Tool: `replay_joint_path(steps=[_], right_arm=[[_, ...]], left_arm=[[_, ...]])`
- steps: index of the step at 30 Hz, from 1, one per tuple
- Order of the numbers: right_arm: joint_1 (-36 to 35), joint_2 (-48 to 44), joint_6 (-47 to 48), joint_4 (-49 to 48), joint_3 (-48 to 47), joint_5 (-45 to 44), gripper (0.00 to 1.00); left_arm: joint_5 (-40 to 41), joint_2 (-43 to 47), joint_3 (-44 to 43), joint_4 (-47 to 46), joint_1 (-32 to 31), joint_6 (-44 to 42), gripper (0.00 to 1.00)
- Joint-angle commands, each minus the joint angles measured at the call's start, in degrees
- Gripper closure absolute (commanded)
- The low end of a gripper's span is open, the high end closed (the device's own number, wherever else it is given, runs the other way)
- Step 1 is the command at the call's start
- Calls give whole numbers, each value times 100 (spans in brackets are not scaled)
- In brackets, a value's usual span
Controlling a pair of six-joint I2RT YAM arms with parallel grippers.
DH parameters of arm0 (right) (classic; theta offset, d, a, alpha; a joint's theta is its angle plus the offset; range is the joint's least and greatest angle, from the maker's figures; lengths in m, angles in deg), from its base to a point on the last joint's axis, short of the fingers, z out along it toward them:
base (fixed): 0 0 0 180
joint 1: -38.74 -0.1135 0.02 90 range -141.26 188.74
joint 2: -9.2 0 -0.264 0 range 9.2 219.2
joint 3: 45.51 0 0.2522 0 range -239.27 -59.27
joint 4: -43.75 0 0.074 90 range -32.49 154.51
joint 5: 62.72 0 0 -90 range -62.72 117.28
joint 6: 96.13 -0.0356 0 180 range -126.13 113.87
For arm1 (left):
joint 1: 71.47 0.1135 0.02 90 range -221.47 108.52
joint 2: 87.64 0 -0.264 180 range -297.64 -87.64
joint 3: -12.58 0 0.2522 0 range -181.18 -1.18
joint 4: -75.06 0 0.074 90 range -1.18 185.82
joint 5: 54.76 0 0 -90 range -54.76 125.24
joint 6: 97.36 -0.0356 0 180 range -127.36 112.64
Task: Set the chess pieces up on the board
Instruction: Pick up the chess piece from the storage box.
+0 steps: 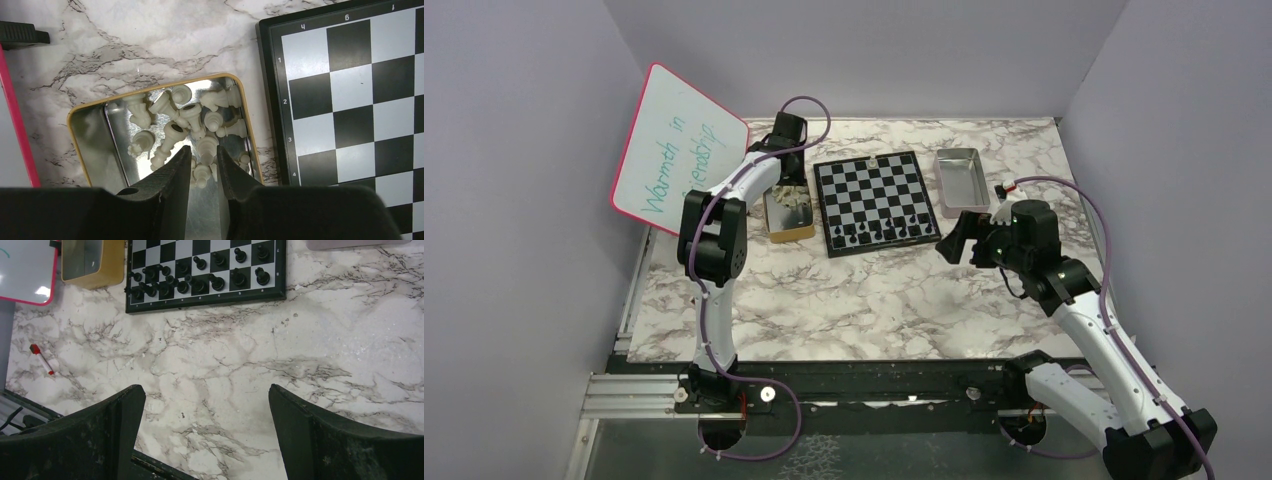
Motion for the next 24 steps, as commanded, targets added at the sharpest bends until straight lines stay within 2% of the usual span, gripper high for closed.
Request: replay_joint_path(steps=[1, 13, 20, 24], right_arm=[[9, -85, -20, -123, -117, -88, 1], [4, -83, -20, -124, -115, -81, 0], [5, -87, -20, -127, -107, -82, 0], [7, -95, -20, -142, -102, -74, 1]], left_arm=[[-36, -117, -138, -48, 10, 20, 74], [-70, -209, -196, -21, 10, 11, 74], [-168, -121, -201, 52, 6, 9, 87], [-161, 26, -287, 218, 2, 50, 88]])
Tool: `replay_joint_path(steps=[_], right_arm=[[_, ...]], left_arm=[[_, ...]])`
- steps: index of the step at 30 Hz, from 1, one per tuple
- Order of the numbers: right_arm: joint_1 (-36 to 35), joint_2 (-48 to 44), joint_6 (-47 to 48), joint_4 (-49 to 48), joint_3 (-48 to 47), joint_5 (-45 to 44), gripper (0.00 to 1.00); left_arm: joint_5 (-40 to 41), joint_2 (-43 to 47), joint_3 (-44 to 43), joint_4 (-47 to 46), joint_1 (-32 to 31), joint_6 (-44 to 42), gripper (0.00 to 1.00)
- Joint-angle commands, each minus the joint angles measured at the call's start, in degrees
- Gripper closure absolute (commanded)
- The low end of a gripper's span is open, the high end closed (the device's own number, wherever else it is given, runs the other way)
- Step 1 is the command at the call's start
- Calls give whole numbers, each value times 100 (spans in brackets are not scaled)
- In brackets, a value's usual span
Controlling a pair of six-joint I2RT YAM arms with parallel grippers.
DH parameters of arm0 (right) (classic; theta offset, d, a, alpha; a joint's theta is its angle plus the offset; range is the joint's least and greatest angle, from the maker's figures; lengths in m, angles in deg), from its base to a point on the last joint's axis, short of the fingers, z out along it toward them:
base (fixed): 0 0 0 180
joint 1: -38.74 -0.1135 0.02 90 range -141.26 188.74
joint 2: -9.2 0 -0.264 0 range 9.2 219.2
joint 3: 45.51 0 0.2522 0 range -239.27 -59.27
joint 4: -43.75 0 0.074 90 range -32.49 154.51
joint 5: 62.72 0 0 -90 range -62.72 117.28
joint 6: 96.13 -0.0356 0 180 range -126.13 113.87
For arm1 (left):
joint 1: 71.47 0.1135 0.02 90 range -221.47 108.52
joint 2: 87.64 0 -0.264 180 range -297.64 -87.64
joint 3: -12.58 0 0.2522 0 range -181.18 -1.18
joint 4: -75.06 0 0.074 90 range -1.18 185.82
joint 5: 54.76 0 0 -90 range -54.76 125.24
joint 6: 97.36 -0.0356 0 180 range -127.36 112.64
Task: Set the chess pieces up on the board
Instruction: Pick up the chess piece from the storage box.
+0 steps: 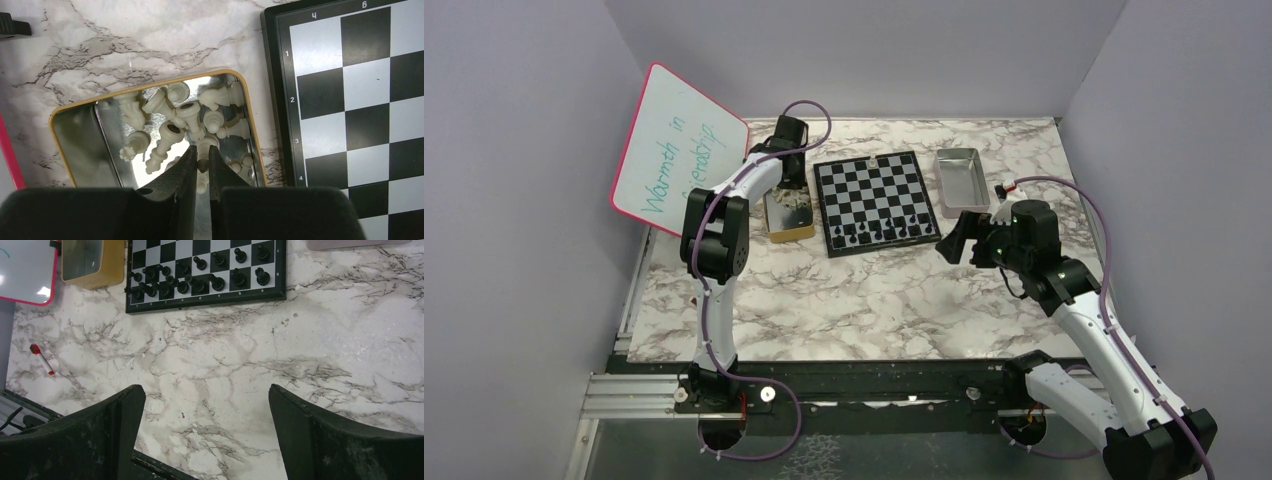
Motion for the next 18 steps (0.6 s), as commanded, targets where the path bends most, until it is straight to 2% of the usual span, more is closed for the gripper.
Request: replay_joint_path(steps=[1, 10, 18], right_arm=[[9, -89, -20, -136, -100, -71, 1], [7, -128, 42, -58, -113, -153, 1], [9, -119, 84, 43, -192, -217, 0]], left_arm=[[-92, 242, -315, 246, 2, 63, 88], [6, 616, -720, 496, -7, 196, 89], [-146, 225, -1526, 639, -262, 114, 89]])
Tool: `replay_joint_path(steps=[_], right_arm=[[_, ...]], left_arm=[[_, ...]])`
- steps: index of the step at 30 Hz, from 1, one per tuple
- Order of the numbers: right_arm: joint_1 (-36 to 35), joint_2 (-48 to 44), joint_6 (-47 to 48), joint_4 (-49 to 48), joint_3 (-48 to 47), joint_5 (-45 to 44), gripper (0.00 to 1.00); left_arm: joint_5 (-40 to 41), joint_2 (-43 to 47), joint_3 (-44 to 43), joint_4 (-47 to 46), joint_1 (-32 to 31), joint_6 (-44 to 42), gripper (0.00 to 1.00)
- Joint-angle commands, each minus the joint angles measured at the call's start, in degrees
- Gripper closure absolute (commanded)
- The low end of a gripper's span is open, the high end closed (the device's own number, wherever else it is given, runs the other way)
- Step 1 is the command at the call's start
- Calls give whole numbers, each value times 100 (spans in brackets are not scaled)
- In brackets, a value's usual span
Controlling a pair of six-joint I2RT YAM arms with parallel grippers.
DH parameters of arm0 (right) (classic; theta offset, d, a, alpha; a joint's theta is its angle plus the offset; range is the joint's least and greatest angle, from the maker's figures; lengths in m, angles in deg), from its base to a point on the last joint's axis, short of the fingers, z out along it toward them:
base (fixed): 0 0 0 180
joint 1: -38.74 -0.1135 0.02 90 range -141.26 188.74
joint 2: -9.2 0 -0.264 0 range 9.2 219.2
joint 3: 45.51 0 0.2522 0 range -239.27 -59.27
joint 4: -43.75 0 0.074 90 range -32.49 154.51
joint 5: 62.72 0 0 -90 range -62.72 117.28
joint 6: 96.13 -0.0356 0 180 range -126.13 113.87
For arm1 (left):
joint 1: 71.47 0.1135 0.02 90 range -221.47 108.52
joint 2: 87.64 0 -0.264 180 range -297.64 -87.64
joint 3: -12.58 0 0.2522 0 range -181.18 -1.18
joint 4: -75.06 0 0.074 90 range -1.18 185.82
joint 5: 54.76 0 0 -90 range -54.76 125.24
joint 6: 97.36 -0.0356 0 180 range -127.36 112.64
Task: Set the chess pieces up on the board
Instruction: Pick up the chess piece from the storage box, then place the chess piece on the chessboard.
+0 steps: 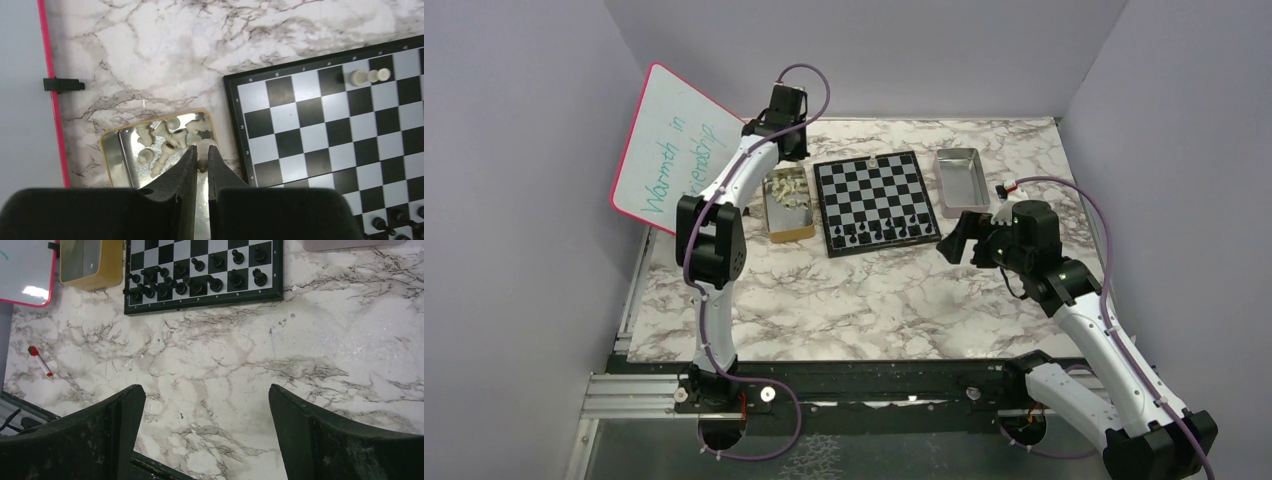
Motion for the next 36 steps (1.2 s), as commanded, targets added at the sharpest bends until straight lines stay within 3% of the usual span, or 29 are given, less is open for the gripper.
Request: replay_joint_path(steps=[1, 17, 36], right_arm=[[4, -66, 81, 52, -208, -185, 0], [4, -43, 110, 257, -406, -273, 0], [4, -148, 140, 386, -416, -351, 0]], left_arm=[[-133, -169, -649, 158, -269, -19, 89], [86, -1698, -2315, 239, -1053, -442, 89], [14, -2301, -2482, -162, -1073, -515, 89]])
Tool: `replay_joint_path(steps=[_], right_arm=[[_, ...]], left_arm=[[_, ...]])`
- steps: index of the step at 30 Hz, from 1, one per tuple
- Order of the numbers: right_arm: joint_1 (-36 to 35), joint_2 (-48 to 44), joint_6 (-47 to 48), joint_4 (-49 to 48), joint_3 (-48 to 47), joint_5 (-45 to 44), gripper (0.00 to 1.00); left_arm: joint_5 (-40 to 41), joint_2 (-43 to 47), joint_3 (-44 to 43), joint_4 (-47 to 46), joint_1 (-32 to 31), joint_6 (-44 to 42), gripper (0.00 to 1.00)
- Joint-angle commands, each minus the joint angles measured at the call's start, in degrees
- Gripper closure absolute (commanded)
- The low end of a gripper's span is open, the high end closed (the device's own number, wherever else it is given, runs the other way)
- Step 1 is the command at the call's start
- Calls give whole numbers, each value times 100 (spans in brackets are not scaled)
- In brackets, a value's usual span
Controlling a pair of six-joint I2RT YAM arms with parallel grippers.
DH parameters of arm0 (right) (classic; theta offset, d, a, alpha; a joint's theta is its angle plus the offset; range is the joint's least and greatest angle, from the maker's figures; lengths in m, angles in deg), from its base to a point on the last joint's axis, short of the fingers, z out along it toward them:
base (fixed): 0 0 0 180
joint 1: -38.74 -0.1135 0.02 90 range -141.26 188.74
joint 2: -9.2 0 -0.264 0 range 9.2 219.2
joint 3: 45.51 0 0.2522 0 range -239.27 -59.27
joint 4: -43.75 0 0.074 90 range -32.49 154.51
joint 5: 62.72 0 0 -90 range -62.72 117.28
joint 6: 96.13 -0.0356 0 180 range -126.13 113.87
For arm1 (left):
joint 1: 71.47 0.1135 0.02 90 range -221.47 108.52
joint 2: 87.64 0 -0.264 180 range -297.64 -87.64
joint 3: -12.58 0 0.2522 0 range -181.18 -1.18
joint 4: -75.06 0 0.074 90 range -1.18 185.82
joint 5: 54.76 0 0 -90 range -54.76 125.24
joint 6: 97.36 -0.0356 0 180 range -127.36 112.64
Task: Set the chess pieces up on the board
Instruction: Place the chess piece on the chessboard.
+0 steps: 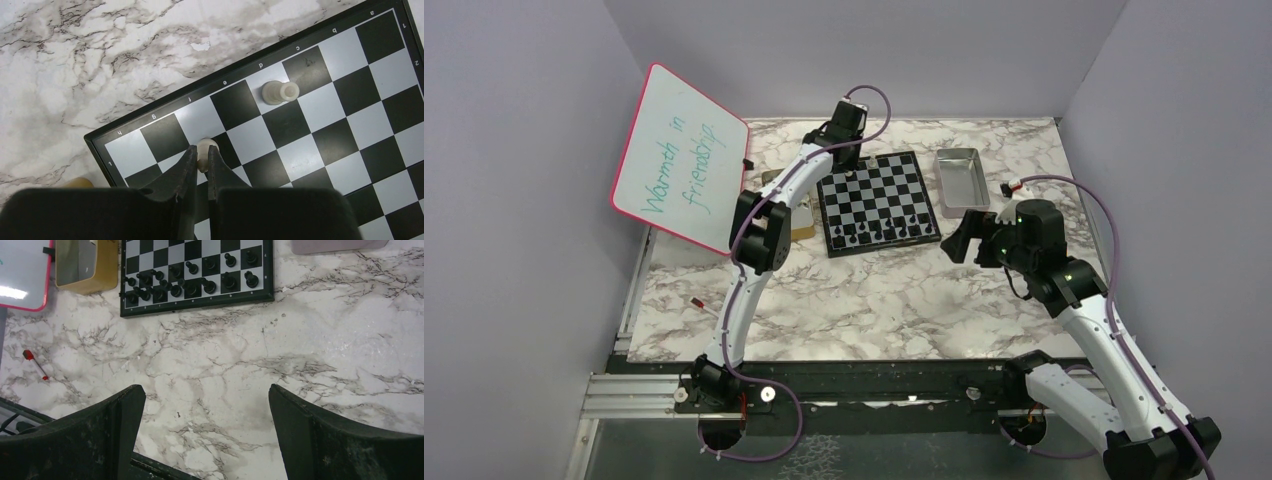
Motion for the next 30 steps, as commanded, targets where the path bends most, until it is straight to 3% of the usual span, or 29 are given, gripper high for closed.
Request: replay_joint_path(steps=[1, 30], right_arm=[[5, -63, 115, 86, -202, -172, 0], [8, -41, 123, 82, 2, -290, 0]], left_arm=[[22, -141, -227, -285, -17, -73, 88], [299, -468, -337, -598, -26, -277, 88]])
